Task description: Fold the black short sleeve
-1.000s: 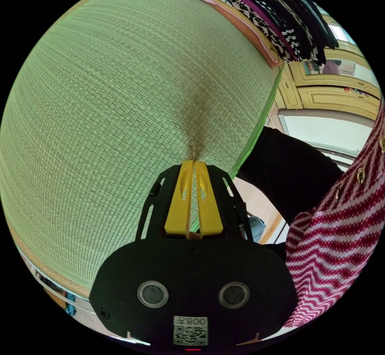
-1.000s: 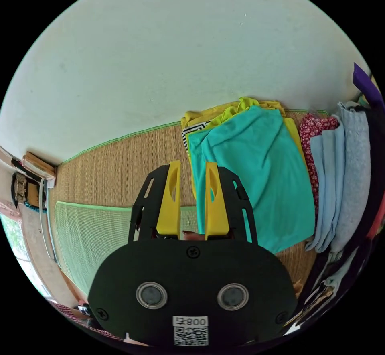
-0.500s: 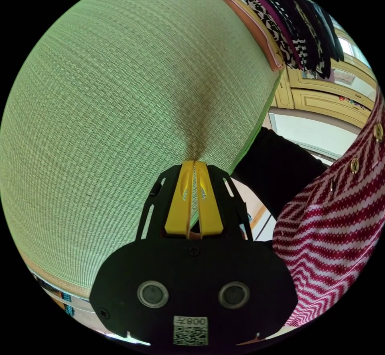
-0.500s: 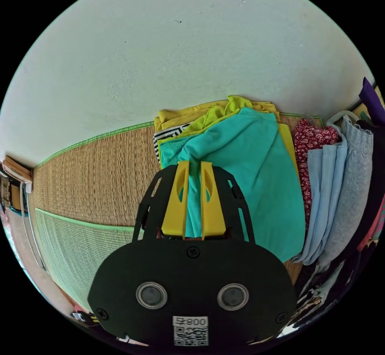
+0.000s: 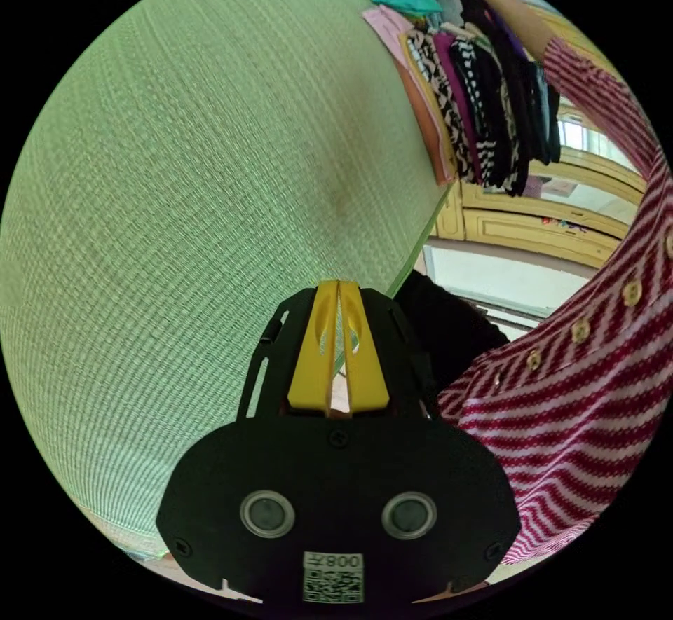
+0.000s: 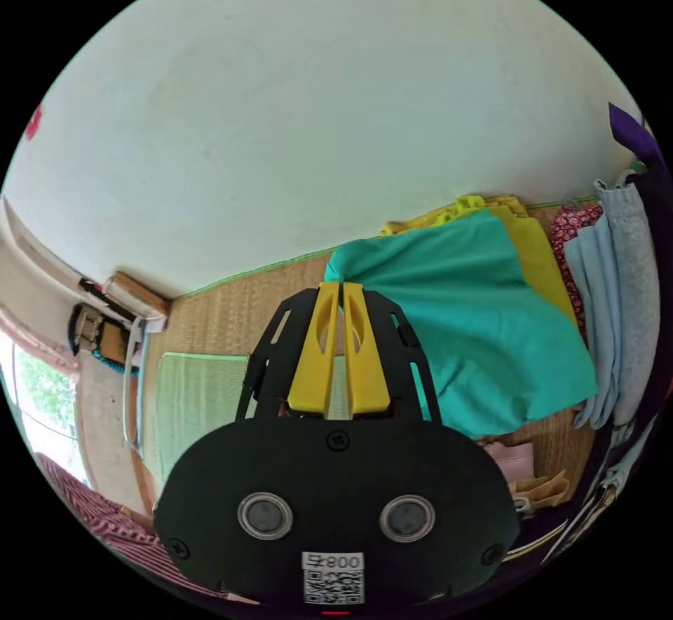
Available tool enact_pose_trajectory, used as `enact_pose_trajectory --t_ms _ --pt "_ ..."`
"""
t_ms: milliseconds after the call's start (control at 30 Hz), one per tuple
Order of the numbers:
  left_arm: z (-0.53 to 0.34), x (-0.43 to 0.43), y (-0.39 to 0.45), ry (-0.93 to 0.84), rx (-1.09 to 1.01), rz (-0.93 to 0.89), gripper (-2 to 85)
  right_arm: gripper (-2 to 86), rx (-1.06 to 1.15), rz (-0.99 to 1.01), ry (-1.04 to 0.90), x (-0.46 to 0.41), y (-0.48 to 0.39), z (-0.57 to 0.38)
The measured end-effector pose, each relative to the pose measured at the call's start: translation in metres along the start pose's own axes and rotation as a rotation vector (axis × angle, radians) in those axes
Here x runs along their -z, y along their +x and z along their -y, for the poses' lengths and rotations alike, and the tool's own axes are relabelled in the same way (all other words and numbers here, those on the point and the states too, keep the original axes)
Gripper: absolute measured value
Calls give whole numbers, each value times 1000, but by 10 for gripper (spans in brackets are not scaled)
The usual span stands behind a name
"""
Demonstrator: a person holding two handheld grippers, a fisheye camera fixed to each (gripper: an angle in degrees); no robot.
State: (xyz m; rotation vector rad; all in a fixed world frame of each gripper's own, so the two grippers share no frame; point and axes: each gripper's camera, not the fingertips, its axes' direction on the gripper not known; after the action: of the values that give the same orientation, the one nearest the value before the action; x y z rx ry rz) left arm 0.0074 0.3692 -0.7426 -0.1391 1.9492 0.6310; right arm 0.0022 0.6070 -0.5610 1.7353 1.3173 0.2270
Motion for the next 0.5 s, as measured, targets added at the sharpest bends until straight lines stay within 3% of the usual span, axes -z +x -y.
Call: enact_pose_trajectory --t_ms 500 --pt "-204 119 -100 620 74 -194 2 4 277 675 -42 167 -220 -214"
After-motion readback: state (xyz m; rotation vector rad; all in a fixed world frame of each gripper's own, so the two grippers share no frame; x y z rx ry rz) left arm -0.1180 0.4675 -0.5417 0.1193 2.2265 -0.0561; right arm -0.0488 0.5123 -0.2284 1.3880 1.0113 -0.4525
